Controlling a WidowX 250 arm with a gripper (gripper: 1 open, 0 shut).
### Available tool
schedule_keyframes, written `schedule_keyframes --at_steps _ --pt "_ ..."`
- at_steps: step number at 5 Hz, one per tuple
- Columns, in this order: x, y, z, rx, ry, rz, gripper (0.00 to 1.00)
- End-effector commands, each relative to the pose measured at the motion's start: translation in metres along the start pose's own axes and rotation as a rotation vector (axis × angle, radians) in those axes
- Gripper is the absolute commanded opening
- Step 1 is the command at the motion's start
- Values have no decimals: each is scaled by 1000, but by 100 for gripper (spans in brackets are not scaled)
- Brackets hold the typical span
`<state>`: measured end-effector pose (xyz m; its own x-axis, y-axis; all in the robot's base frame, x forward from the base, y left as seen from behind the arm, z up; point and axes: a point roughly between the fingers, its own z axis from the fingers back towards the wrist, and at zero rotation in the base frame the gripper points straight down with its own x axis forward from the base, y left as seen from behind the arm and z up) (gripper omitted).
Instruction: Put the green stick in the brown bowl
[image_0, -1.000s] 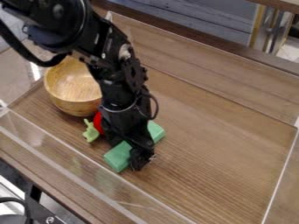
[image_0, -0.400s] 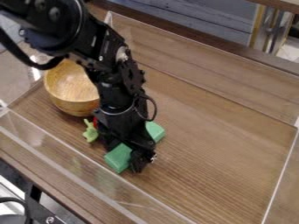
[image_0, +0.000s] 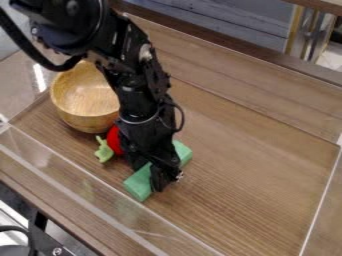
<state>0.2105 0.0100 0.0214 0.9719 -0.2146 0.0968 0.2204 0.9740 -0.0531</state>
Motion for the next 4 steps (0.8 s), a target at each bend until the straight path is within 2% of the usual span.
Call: schedule_keyframes --at_steps 1,4 --pt "12 1 11 10 -61 -37 0" --pt "16 -2 20 -2 -102 -105 0"
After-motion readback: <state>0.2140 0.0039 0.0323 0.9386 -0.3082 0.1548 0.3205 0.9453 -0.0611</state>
